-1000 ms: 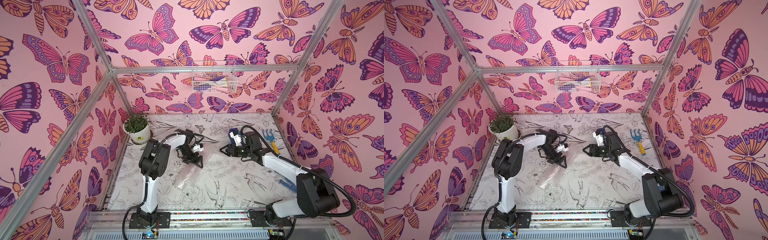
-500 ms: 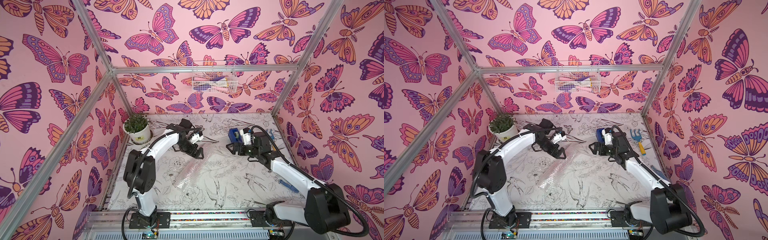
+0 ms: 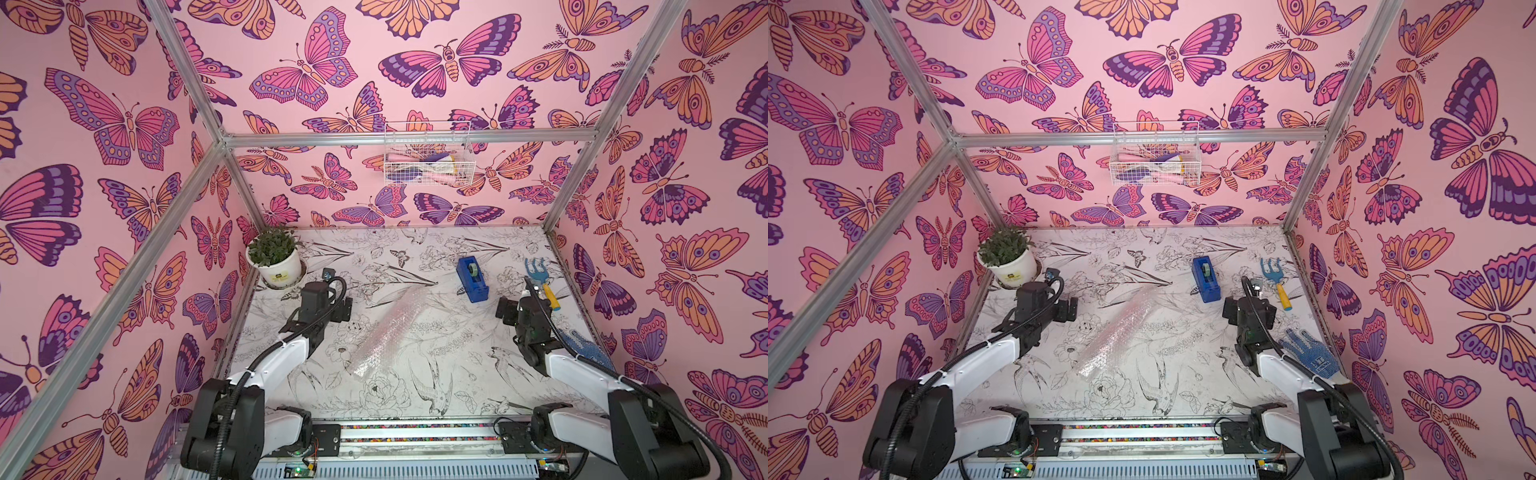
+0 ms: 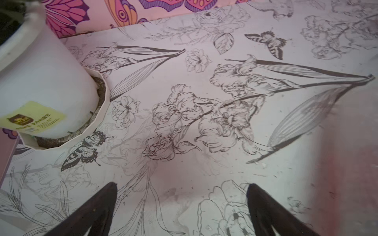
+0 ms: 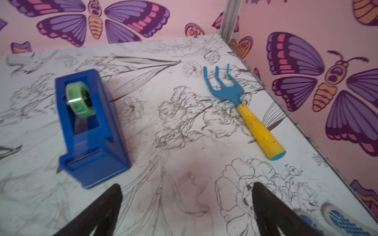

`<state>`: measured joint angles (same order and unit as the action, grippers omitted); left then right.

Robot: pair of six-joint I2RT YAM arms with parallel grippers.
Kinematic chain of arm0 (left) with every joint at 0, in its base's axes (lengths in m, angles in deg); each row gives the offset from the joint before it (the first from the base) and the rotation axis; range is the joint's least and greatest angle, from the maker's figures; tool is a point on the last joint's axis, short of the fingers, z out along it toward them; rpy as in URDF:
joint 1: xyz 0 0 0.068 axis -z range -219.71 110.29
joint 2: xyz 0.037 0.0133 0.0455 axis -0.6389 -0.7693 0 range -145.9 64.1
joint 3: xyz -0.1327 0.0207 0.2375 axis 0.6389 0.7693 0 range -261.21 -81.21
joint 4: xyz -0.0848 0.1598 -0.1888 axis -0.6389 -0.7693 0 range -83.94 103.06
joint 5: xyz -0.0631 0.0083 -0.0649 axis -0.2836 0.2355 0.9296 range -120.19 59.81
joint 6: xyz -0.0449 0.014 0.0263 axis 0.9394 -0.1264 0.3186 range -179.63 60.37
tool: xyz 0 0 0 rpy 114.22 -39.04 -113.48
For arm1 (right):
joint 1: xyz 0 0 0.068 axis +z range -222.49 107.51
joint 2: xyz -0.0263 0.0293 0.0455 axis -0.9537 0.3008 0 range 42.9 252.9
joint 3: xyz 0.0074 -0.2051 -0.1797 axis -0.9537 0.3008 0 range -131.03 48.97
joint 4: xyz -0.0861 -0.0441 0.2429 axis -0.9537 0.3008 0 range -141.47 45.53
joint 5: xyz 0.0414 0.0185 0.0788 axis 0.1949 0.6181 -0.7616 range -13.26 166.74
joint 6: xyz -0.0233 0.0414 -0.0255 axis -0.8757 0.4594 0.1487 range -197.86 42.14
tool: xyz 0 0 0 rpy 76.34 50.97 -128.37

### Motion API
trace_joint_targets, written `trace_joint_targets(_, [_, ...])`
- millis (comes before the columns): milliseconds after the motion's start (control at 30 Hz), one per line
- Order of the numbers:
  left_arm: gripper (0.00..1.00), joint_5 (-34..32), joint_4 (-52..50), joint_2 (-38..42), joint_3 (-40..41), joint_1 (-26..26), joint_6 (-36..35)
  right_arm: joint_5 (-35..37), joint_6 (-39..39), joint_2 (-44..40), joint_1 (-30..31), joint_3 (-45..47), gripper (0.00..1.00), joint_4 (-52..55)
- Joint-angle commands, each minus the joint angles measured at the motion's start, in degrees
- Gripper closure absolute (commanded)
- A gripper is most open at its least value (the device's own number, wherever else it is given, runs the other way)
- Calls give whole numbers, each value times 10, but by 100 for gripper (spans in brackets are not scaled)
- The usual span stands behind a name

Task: Wrap wine bottles in bubble wrap
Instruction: Reset both arms

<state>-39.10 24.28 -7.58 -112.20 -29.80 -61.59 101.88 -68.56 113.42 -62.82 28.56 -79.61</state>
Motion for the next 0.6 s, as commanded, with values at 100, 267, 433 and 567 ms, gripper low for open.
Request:
trace_joint_targets(100, [0, -135, 221, -69, 36, -59, 31, 22, -66, 91, -17, -17, 1, -157])
trace_joint_targets(267, [0, -69, 362, -143, 80, -86, 37, 3, -54, 142, -33, -23, 1, -194])
trace_joint_targets(433, [0, 63, 355, -153, 85, -112, 28, -73, -55, 150, -51, -19, 1, -184])
trace_joint_targets(567, [0, 77, 368, -157, 90, -116, 24, -117, -82, 167, -50, 15, 1, -282])
